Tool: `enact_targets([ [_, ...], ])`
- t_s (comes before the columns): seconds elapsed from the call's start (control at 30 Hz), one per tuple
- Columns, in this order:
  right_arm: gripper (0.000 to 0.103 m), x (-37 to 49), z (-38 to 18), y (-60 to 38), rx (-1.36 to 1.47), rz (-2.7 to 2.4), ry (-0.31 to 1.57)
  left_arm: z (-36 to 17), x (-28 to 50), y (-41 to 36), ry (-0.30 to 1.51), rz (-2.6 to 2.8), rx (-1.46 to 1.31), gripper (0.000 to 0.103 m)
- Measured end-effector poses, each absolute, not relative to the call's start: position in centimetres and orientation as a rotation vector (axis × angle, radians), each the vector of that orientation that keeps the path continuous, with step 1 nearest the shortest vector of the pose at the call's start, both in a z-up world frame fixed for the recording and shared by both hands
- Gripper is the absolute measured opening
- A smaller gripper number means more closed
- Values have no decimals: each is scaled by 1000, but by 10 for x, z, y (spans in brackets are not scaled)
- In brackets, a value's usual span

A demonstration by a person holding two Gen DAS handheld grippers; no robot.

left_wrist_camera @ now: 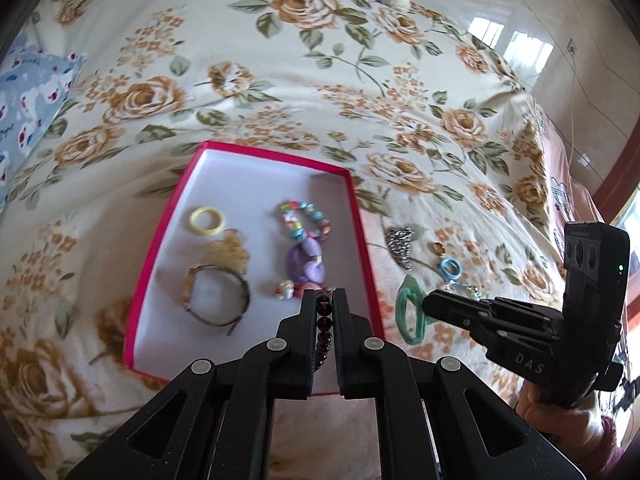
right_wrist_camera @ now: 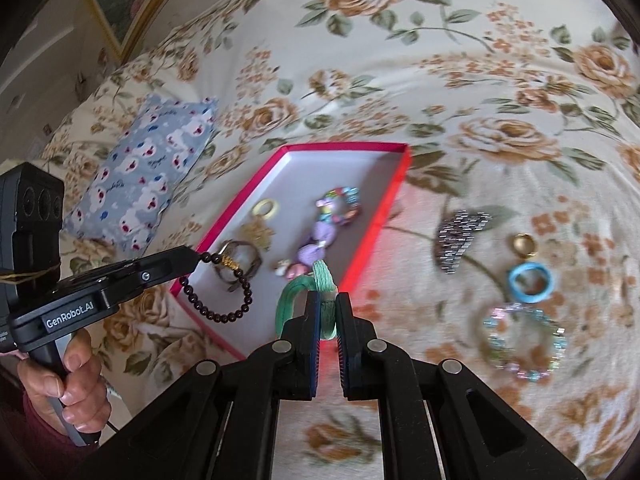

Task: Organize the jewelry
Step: 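Carry the bead bracelet and mint hair tie into the red box and open both tools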

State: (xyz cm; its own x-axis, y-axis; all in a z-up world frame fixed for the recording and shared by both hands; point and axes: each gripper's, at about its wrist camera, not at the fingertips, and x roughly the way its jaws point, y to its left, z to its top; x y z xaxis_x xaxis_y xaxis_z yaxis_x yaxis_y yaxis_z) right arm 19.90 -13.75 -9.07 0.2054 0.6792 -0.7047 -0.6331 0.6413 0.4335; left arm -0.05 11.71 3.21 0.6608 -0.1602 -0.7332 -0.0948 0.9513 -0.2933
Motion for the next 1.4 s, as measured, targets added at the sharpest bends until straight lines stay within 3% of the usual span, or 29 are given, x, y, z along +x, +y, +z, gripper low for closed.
enact_targets([
  [1.0, 7, 192, -136, -62, -153, 957, 1106, -37, 19, 185, 959, 138, -426, 7],
  [1.3, 14, 194, -137, -63, -123, 961, 1118, -44, 24, 191, 979, 127, -436, 7],
  [1.4, 27, 194, -135, -65, -102, 962, 1117, -43, 25, 191, 980, 127, -444, 7],
])
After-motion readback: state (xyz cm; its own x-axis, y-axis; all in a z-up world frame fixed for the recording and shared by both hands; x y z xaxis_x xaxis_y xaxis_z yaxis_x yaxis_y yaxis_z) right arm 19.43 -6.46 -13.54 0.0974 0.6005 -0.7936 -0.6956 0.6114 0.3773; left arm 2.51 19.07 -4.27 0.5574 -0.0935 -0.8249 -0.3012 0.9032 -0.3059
